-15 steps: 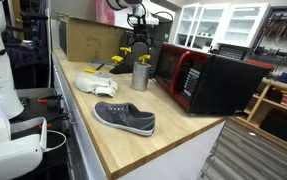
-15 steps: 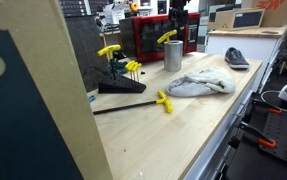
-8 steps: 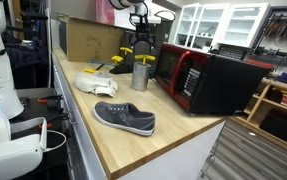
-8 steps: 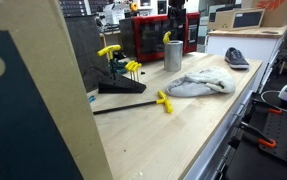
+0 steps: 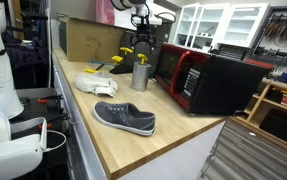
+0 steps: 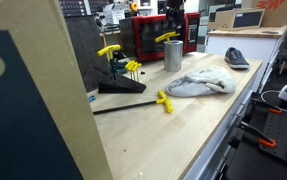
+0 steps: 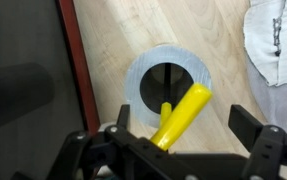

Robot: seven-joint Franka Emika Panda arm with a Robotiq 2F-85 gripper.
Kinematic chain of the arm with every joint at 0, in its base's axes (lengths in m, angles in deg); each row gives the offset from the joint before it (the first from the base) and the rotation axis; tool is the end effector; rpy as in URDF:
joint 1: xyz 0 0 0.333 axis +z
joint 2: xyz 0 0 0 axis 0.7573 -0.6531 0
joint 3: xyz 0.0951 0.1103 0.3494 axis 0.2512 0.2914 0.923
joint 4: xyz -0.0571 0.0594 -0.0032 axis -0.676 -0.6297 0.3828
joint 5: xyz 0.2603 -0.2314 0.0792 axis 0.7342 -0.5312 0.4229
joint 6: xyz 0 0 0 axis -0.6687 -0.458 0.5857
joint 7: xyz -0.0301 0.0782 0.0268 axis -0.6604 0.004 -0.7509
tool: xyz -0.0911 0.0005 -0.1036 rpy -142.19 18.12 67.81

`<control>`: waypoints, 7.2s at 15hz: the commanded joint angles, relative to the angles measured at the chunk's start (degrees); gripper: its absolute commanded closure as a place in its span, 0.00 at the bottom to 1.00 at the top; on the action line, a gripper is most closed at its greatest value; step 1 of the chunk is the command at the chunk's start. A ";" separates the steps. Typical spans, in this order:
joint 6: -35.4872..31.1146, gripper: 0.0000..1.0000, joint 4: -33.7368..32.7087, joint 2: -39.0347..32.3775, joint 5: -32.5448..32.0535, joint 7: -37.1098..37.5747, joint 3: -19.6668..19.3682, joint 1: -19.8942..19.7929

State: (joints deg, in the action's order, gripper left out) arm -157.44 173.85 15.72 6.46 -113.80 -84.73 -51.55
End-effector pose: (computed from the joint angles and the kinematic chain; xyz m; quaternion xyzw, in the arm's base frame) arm 0.5762 -0.0395 0.4949 0.8650 0.4949 0.0059 0.0827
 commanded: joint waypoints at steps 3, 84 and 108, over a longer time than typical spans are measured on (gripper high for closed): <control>8.04 0.00 -6.70 -5.05 -1.01 3.27 0.34 0.76; 6.59 0.61 -11.28 -10.34 -0.50 41.33 0.84 1.67; 10.67 0.41 -10.80 -9.63 0.18 32.77 1.26 1.00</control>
State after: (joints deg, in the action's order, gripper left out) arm -149.22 161.94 4.22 6.64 -79.32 -84.23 -49.80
